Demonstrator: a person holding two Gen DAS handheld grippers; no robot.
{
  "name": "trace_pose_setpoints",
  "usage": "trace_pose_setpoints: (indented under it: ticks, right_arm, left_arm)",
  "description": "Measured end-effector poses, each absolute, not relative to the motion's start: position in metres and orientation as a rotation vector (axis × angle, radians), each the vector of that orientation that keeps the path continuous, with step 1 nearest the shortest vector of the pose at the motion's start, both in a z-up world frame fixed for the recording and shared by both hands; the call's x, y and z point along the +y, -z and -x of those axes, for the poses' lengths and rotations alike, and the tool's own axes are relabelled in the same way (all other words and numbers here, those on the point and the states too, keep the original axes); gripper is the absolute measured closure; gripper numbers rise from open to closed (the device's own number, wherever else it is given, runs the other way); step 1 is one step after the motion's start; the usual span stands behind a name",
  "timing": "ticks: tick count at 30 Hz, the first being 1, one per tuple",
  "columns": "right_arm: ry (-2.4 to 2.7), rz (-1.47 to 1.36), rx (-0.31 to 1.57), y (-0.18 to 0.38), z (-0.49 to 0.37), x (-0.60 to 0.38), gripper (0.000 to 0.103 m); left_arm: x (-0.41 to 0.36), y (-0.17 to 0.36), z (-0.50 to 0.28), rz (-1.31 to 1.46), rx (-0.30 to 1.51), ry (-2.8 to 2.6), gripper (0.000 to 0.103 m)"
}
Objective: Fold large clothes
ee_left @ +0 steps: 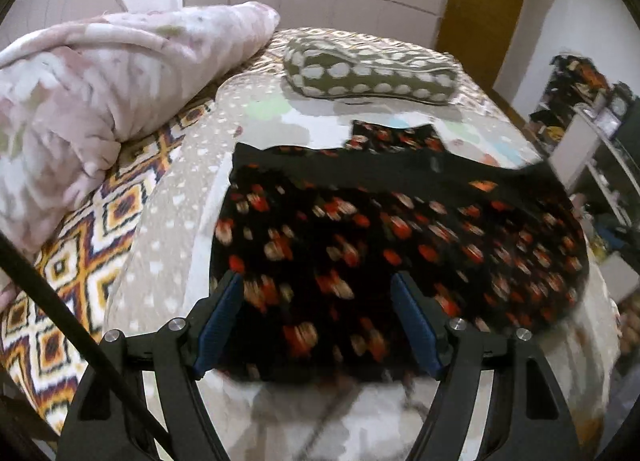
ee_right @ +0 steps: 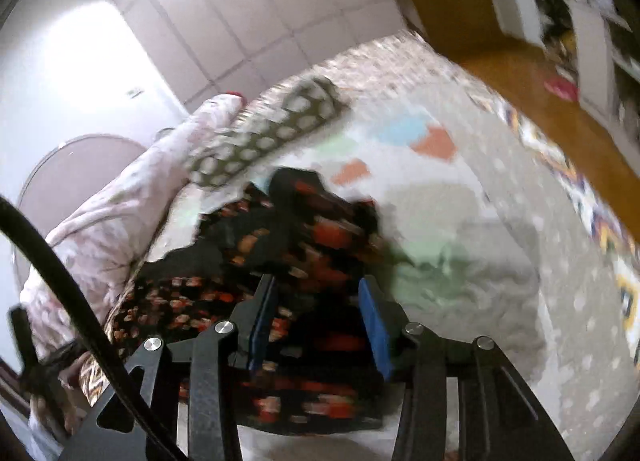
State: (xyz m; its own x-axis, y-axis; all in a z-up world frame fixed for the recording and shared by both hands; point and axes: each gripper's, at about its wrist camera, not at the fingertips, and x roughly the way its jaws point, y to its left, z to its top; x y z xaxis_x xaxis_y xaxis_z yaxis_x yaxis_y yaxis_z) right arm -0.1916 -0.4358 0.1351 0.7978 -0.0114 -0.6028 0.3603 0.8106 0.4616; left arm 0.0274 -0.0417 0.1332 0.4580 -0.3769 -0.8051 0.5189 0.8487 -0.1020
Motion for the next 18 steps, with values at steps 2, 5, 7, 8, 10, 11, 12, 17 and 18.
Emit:
trace_pose_setpoints:
  ticks: [2,5,7,8,10,11,12,17,18]
  right_arm:
    - [0.139,-0.584,0.616,-0.142,0.176,-0.422,0.057]
    - [0.084,-0.533,0.724,-0.125,0.133,-0.4,0.066]
    - [0.074,-0.501,0.812,-0.106,0.1,-0.392,0.073]
    - [0.083,-0.491,0.849,-0.097,0.087,-0.393,0.077]
    - [0.156,-0.432,0.899,-0.08,0.056,-0.4,0.078]
    - [0.183,-0.413,0.901,-0.078,0.05,-0.405,0.078]
    - [0.217,-0.404,0.897,-0.077,0.045,-0.41,0.078]
    - [0.38,-0.323,0.89,-0.082,0.037,-0.443,0.078]
    - [0.381,-0.333,0.897,-0.082,0.039,-0.45,0.078]
  left_arm:
    - [-0.051,-0.116,-0.06,-0.17,0.979,0.522,0.028]
    - [-0.057,-0.089,-0.095,-0.206,1.017,0.447,0.028]
    - [-0.055,-0.069,-0.114,-0.213,1.055,0.4,0.028]
    - [-0.052,-0.059,-0.121,-0.198,1.079,0.393,0.028]
    - [-0.044,-0.046,-0.127,-0.132,1.108,0.403,0.024]
    - [-0.042,-0.044,-0.127,-0.111,1.107,0.401,0.019]
    - [-0.039,-0.041,-0.128,-0.094,1.1,0.394,0.017]
    - [-0.032,-0.027,-0.131,-0.039,1.088,0.412,0.006]
    - [-0.032,-0.026,-0.131,-0.028,1.079,0.414,0.006]
